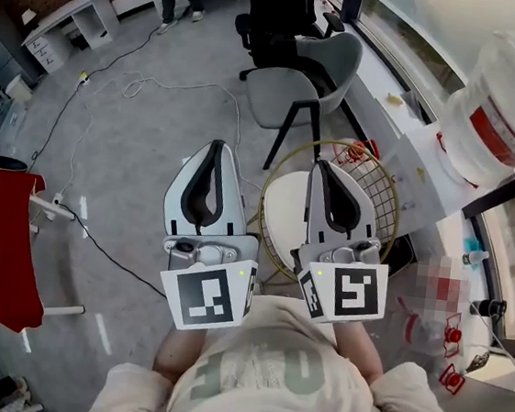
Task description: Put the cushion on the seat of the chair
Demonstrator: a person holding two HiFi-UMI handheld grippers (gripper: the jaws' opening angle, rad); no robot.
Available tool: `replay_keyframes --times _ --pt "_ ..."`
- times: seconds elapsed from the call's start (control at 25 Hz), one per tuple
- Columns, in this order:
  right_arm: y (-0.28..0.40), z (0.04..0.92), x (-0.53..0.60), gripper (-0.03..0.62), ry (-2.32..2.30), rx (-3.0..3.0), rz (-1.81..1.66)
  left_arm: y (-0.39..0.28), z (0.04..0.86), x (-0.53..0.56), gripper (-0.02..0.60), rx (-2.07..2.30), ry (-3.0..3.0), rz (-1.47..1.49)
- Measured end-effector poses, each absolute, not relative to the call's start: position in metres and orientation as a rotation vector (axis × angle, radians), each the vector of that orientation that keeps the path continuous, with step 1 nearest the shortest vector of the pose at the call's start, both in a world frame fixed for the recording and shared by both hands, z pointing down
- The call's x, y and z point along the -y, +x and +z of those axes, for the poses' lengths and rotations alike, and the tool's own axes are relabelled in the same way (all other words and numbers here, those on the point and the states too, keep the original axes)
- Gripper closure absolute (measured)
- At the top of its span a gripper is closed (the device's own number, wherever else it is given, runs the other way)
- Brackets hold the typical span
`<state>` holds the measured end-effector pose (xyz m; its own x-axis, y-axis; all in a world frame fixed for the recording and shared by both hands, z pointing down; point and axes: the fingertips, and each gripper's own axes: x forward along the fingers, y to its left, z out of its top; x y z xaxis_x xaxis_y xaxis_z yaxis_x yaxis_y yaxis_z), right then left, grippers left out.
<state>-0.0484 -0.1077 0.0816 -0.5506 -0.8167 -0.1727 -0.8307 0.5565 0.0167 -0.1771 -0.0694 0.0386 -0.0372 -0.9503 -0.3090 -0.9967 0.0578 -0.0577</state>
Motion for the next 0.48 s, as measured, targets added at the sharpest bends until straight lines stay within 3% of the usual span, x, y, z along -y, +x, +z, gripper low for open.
replay_keyframes --times 0.48 --pt "-0.06 0.082 0.097 0.577 -1.364 -2.691 0.267 -0.176 0.049 0.068 0.568 -2.07 -2.029 0.232"
